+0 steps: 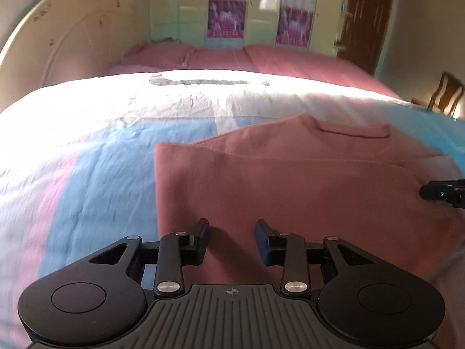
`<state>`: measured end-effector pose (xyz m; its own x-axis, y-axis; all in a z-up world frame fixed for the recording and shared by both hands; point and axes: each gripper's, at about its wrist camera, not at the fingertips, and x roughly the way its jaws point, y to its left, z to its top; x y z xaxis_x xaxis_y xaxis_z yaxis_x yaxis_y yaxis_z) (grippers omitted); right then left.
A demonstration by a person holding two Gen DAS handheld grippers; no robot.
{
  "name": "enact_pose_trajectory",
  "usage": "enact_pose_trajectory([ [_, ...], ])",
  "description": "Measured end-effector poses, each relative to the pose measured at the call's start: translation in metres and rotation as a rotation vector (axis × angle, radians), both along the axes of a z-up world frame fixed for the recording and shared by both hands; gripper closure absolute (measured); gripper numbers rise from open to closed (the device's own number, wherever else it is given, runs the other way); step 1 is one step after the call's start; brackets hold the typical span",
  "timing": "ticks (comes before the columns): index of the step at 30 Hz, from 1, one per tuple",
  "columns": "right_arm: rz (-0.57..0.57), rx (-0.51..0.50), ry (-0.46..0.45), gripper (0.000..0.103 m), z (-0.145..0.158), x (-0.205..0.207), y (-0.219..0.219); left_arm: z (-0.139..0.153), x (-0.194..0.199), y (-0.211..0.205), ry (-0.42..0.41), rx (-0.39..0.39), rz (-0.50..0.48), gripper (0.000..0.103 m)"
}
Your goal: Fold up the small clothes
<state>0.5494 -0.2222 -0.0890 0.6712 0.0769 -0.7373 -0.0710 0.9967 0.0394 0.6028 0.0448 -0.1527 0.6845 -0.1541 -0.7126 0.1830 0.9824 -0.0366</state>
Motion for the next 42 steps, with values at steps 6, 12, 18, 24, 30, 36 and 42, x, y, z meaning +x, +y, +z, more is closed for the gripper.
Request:
enact_pose_trajectory([
  [6, -0.076, -0.009, -0.039, 0.069, 0.0, 0.031, 0.002, -0.006, 0.054, 0.015, 0.011, -0.042, 0.015, 0.062],
  [12, 0.089, 0.031, -0.045, 0.074, -0.004, 0.035, 0.057, -0.011, 0.04, 0.018, -0.04, -0.042, -0.002, 0.062],
  [18, 0.008, -0.036, -0.089, 0.069, 0.004, 0.01, 0.034, 0.022, 0.001, -0.02, -0.093, 0.083, -0.103, 0.044],
  [24, -0.029, 0.04, -0.043, 0.073, 0.007, -0.041, -0.003, 0.013, -0.062, -0.1, -0.112, -0.03, -0.256, 0.038],
  [30, 0.044, -0.119, 0.004, 0.082, -0.011, -0.08, 0.015, -0.003, -0.091, -0.124, -0.087, 0.018, -0.254, 0.037],
  [36, 0.03, -0.073, -0.079, 0.094, 0.014, -0.094, 0.005, 0.013, -0.103, -0.076, -0.119, 0.0, -0.144, 0.037],
  [42, 0.024, -0.09, 0.017, 0.092, -0.006, -0.094, -0.006, -0.002, -0.113, -0.015, -0.084, 0.044, -0.059, 0.037],
])
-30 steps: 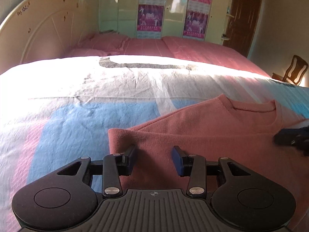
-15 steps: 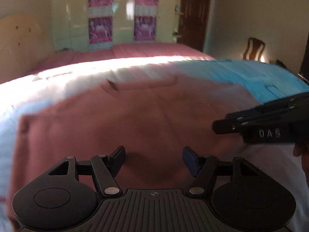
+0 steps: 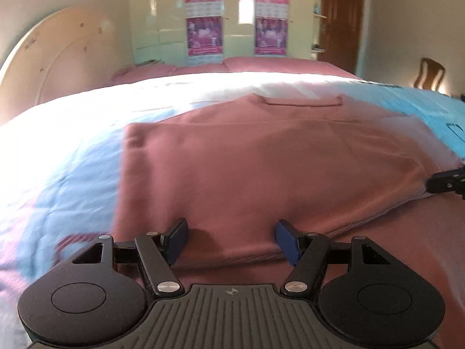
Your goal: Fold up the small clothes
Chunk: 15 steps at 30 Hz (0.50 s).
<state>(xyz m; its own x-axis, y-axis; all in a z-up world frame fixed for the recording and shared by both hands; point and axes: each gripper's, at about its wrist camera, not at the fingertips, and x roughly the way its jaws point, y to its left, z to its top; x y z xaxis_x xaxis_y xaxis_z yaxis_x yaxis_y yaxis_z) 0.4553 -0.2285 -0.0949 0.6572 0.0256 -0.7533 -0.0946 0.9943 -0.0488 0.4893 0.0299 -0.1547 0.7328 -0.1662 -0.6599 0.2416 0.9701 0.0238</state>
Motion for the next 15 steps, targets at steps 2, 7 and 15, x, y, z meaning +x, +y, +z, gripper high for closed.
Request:
enact_pose_trajectory([
  [2, -0.011, -0.023, -0.033, 0.087, 0.009, -0.004, 0.004, 0.004, -0.007, 0.008, -0.017, 0.01, 0.016, 0.037],
  [7, 0.031, 0.003, -0.091, 0.087, 0.014, 0.006, 0.028, 0.005, -0.01, 0.013, -0.008, 0.012, 0.034, 0.037],
  [15, -0.066, -0.093, -0.062, 0.086, 0.006, 0.016, 0.017, -0.002, -0.005, 0.029, 0.011, -0.048, 0.045, 0.037],
])
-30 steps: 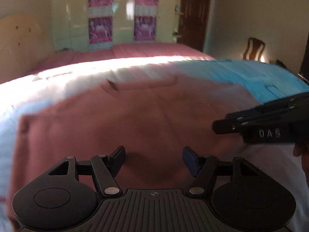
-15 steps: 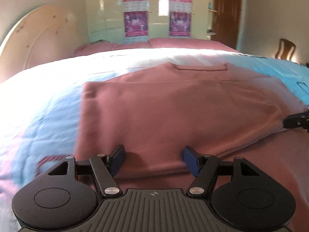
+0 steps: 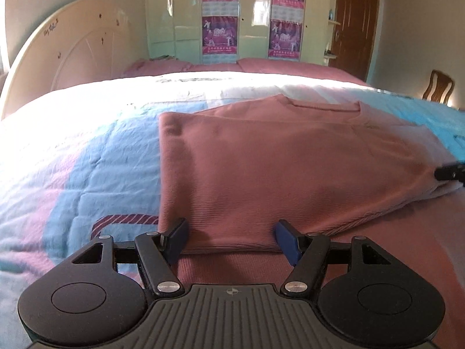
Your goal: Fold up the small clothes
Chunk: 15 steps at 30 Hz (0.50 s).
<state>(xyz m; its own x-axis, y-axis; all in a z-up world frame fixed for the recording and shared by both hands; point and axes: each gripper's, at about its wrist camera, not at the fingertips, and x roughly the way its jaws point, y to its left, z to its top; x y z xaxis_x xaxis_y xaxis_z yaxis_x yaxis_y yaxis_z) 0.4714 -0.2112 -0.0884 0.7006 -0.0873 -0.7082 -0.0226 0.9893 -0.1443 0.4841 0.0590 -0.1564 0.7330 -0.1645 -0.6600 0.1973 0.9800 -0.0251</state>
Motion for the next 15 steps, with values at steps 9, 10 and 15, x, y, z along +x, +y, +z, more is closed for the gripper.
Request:
enact_pose_trajectory([
  [9, -0.048, 0.062, 0.065, 0.086, -0.015, 0.007, -0.022, -0.003, 0.001, -0.004, 0.003, 0.01, 0.004, 0.037],
  [10, -0.044, 0.053, 0.068, 0.086, -0.015, 0.008, -0.021, -0.001, 0.001, -0.003, 0.007, 0.003, 0.008, 0.036],
  [15, -0.061, 0.074, 0.067, 0.065, -0.004, 0.001, -0.027, 0.005, -0.014, -0.008, -0.001, 0.048, 0.019, 0.034],
])
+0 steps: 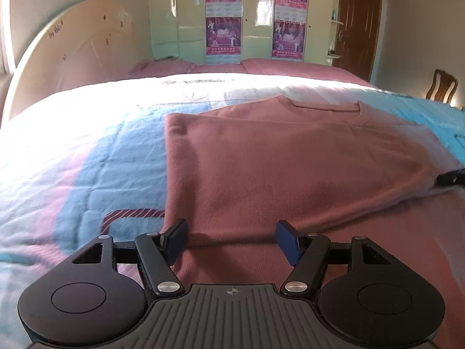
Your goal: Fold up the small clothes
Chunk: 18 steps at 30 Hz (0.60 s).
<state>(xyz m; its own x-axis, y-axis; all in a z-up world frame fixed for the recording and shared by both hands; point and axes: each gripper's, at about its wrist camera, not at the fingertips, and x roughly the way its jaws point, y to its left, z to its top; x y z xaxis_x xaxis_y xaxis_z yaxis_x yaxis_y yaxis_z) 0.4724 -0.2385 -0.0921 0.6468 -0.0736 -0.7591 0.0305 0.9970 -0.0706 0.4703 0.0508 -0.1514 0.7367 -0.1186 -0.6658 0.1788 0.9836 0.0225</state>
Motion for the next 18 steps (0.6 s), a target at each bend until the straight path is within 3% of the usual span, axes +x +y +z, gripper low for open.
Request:
enact_pose_trajectory([
  [1, -0.003, -0.005, -0.014, 0.056, 0.005, -0.01, -0.003, 0.001, -0.006, -0.002, 0.007, 0.019, 0.001, 0.026],
  [3, 0.006, 0.01, -0.034, 0.059, 0.009, -0.027, -0.008, 0.0, -0.021, -0.003, 0.002, 0.04, 0.009, 0.021],
  [18, 0.009, 0.057, -0.085, 0.058, 0.041, -0.165, -0.059, 0.025, -0.14, -0.021, -0.024, 0.096, 0.039, 0.021],
])
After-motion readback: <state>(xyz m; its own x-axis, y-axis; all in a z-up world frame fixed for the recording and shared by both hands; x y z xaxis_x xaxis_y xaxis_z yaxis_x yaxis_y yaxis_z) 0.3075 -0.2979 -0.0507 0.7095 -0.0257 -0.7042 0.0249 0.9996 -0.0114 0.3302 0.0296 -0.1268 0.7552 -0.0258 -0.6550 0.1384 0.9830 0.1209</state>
